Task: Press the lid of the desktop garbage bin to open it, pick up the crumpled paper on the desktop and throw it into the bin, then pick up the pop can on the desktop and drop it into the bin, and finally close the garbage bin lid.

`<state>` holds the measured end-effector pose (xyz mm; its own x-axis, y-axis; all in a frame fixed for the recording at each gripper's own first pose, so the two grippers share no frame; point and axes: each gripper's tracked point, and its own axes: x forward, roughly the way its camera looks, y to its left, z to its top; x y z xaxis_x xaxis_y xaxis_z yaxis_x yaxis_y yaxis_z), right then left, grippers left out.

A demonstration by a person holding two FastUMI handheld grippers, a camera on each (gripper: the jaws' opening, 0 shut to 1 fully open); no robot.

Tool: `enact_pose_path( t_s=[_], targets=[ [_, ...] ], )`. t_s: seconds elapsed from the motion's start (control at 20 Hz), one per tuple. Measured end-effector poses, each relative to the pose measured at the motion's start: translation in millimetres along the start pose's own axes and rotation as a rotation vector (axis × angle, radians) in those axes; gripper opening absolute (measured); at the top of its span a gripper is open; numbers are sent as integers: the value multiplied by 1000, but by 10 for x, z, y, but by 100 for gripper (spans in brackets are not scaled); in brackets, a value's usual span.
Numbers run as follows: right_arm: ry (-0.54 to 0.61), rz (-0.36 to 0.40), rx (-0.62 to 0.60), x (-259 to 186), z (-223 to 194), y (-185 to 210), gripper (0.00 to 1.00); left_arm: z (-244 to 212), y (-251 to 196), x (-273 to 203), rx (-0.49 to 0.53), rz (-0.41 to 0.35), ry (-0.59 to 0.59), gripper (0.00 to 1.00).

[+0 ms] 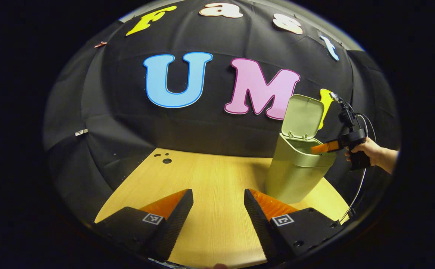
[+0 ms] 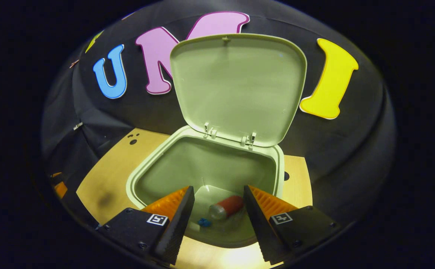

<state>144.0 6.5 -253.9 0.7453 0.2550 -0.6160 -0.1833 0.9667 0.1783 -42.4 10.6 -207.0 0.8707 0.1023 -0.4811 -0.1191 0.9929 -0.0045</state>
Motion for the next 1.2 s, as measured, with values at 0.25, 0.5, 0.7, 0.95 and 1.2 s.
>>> enact_pose_path(
  t_s=[0.25, 0.5, 0.7, 0.95, 1.2],
  targets=[
    [-159, 21, 18, -361, 568, 125, 85, -24, -8, -11, 5, -4, 7, 90],
    [-335, 24, 13, -731, 1328, 214, 85, -25, -23, 0, 2, -10, 6, 90],
    [-403, -7, -43, -826, 1831, 209, 86, -17, -48, -6, 1, -16, 1, 90],
    [-446, -45, -46, -740, 2281, 157, 86, -45, -5, -37, -9, -8, -2, 90],
    [-420, -66, -48, -480, 2405, 100, 86, -126, 104, -93, -33, 22, 9, 90]
  ],
)
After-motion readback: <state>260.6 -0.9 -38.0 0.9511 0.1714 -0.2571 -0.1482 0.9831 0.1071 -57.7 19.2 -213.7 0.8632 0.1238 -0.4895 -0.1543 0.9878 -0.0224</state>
